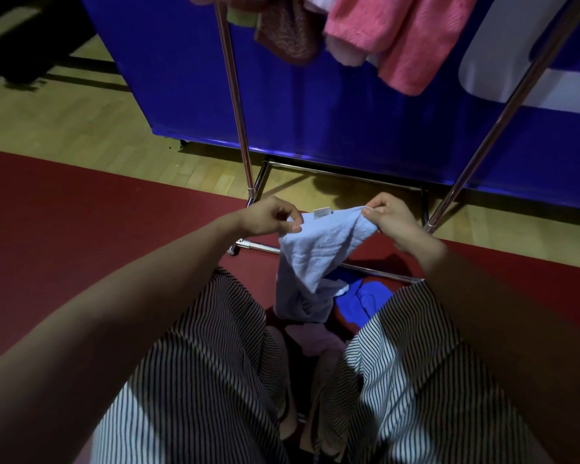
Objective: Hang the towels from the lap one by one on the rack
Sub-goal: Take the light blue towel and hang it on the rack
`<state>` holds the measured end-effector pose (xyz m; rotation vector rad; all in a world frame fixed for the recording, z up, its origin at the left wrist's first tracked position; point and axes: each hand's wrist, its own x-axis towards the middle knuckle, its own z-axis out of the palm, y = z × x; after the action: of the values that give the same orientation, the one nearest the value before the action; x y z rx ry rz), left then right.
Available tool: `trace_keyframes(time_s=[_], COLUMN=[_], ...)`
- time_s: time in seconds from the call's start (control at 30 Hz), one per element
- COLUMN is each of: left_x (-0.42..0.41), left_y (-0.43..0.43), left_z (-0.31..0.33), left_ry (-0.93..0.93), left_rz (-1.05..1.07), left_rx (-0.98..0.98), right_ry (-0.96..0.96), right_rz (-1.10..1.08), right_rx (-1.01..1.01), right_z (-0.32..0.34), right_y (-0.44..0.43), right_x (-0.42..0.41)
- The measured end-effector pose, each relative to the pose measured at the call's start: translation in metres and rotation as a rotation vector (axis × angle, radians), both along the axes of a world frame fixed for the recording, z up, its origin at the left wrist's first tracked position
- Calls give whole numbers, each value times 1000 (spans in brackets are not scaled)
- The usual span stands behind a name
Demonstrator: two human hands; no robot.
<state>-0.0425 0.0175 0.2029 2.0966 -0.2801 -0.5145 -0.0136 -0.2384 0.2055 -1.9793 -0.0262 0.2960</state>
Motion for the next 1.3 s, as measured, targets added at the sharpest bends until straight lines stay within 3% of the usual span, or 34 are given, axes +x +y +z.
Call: trace_keyframes(time_s=[0.13,0.27,0.43,0.57,0.77,0.97,1.17,1.3], left_x=[-4,-5,-3,-3,-5,-5,-6,-12], left_y=[-5,-7,-6,-15,-18,-26,-15,-15], left_z=[3,2,-4,-2,0,11,20,35], left_ry=[99,103,-29,-165,-266,-459,-401,-499], left_rz=[-81,-14,127,205,249,177,53,59], left_rx=[90,130,249,356,322,737,516,448], right_ry=[7,56,157,107,7,-121,-155,-191], right_rz=[-2,-35,-47,-74,-26,-70,-261,-400], right_rx=[-20,-19,-31,-57,-164,-308,-269,-269], right_z=[1,-2,-7,-10,-13,-14,-11,3], right_y=[1,-1,-4,-3,-3,0,1,5], right_x=[-1,1,1,3,4,-1,-9,-22])
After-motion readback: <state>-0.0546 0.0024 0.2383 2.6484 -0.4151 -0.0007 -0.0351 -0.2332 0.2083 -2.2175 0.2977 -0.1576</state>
